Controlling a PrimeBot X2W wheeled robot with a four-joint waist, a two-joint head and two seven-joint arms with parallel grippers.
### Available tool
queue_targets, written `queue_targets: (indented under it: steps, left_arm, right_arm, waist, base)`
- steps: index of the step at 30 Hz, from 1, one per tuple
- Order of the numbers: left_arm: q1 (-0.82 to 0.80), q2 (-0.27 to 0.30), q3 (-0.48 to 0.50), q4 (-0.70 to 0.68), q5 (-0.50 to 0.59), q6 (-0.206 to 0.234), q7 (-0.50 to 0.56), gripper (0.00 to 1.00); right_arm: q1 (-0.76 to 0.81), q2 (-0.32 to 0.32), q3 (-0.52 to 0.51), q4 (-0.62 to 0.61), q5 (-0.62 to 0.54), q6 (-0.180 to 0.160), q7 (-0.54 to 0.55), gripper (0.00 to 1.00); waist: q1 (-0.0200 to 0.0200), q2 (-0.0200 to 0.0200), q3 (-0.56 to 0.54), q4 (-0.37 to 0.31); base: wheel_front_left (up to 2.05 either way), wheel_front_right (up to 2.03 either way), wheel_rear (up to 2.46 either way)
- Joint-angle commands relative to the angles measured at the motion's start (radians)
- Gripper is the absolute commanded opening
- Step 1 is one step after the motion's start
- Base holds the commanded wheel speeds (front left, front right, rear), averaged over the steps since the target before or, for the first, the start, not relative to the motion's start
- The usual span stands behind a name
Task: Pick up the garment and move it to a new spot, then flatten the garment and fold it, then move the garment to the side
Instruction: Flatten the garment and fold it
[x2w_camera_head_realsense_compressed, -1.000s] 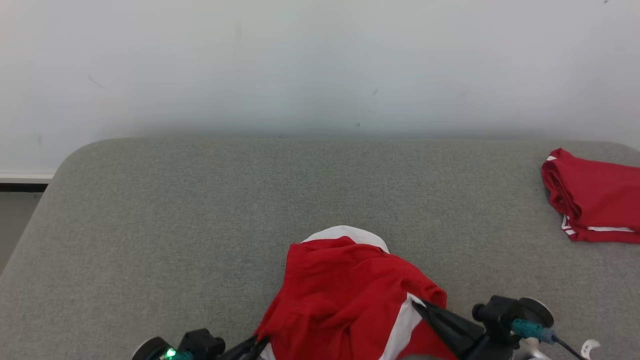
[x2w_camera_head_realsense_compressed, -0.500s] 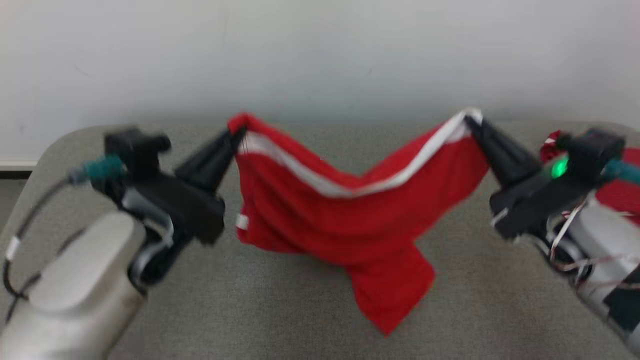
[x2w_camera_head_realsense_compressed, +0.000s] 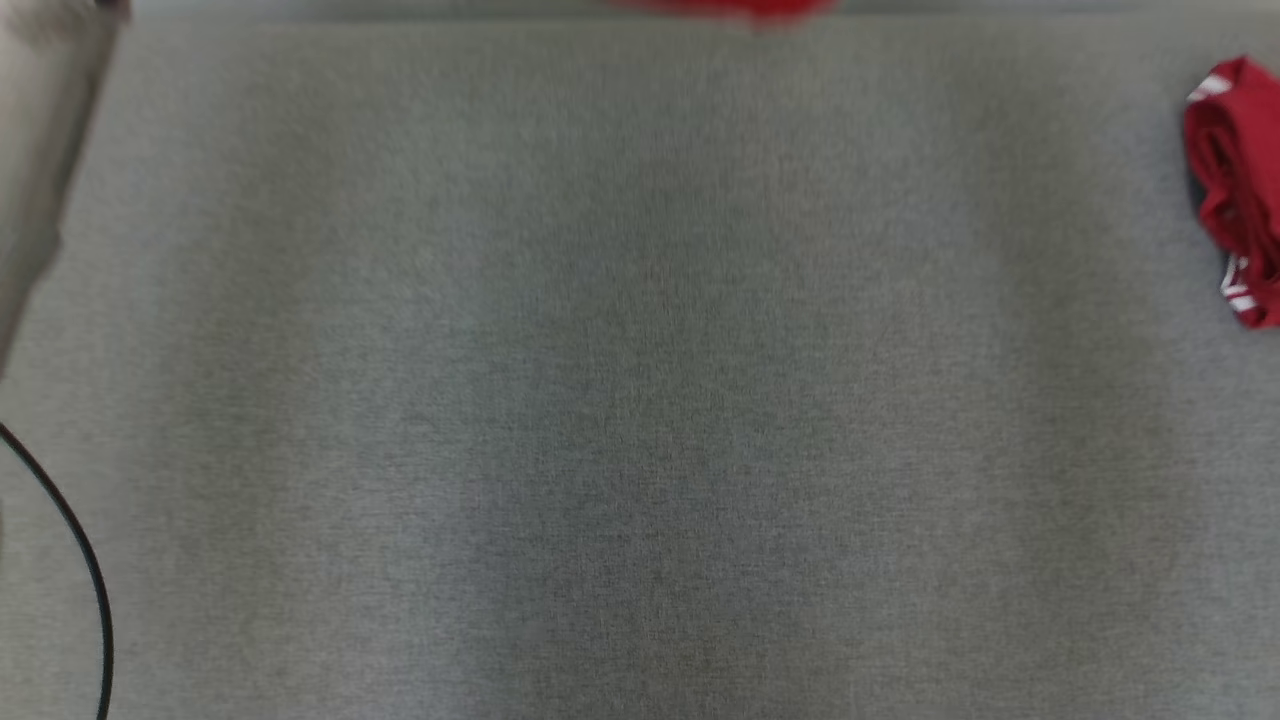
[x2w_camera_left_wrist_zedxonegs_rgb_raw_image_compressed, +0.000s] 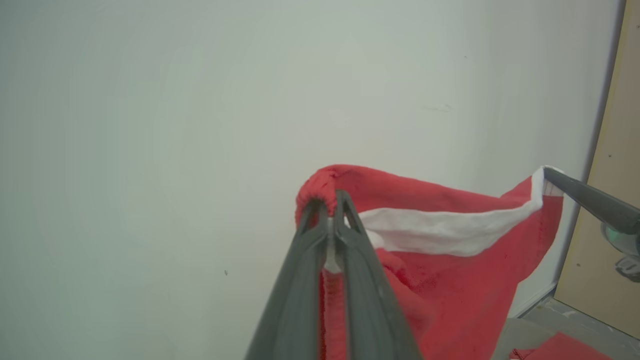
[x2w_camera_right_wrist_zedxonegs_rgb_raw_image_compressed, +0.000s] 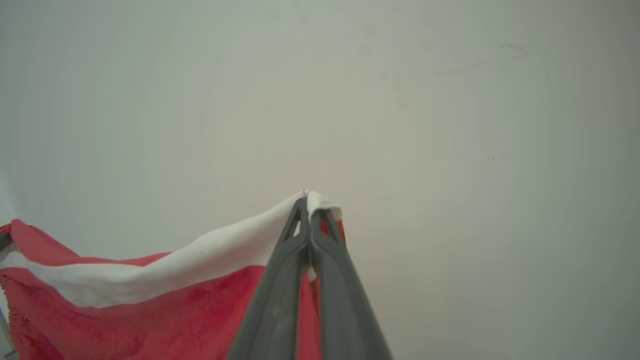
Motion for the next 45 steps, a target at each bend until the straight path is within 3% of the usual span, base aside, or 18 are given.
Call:
queue_targets:
  steps: [1,10,16,22,31,35,38,45]
  left_arm:
    - [-0.056,-0.009,0.0,0.04,-0.006,0.002,-0.001,0.0]
    - [-0.244,-0.049,-0.07,0.211,-0.021,0.002,-0.018,0.0]
    - [-0.282,-0.052,-0.121,0.257,-0.06,0.002,-0.038,0.0]
    - [-0.214,-0.048,-0.17,0.266,-0.112,0.002,-0.099,0.0]
    - [0.078,0.02,-0.245,0.148,-0.202,0.002,-0.19,0.0]
    - [0.201,0.068,-0.281,0.095,-0.154,0.002,-0.201,0.0]
    - [0.346,0.082,-0.211,0.02,-0.156,0.011,-0.203,0.0]
    - [0.754,0.107,-0.048,-0.232,-0.054,0.086,-0.203,0.0]
  right_arm:
    - [-0.056,0.017,-0.011,0.053,0.01,-0.002,0.008,0.0]
    - [-0.266,0.087,0.019,0.276,-0.029,-0.002,-0.021,0.0]
    - [-0.301,0.113,0.054,0.308,-0.001,-0.002,-0.044,0.0]
    - [-0.238,0.091,0.093,0.295,0.048,-0.002,-0.06,0.0]
    - [0.035,0.028,0.217,0.115,0.128,-0.002,-0.111,0.0]
    - [0.153,-0.003,0.258,0.047,0.156,-0.002,-0.122,0.0]
    - [0.266,-0.036,0.29,-0.022,0.18,-0.002,-0.137,0.0]
    - [0.539,-0.136,0.349,-0.153,0.221,-0.002,-0.155,0.0]
  waist:
    - [-0.0004,-0.0003,0.161,-0.022]
    - [-0.0004,-0.0003,0.228,-0.06]
    - [-0.0004,-0.0003,0.277,-0.08]
    - [-0.0004,-0.0003,0.275,-0.082]
    - [-0.0004,-0.0003,0.165,-0.091]
    - [-0.0004,-0.0003,0.115,-0.094]
    - [-0.0004,-0.0003,0.059,-0.095]
    - [-0.0004,-0.0003,-0.069,-0.088]
  base:
    - [0.0,0.0,0.0]
    - [0.0,0.0,0.0]
    - [0.0,0.0,0.0]
    - [0.0,0.0,0.0]
    - [0.0,0.0,0.0]
    - [0.0,0.0,0.0]
    - [0.0,0.0,0.0]
    - [0.0,0.0,0.0]
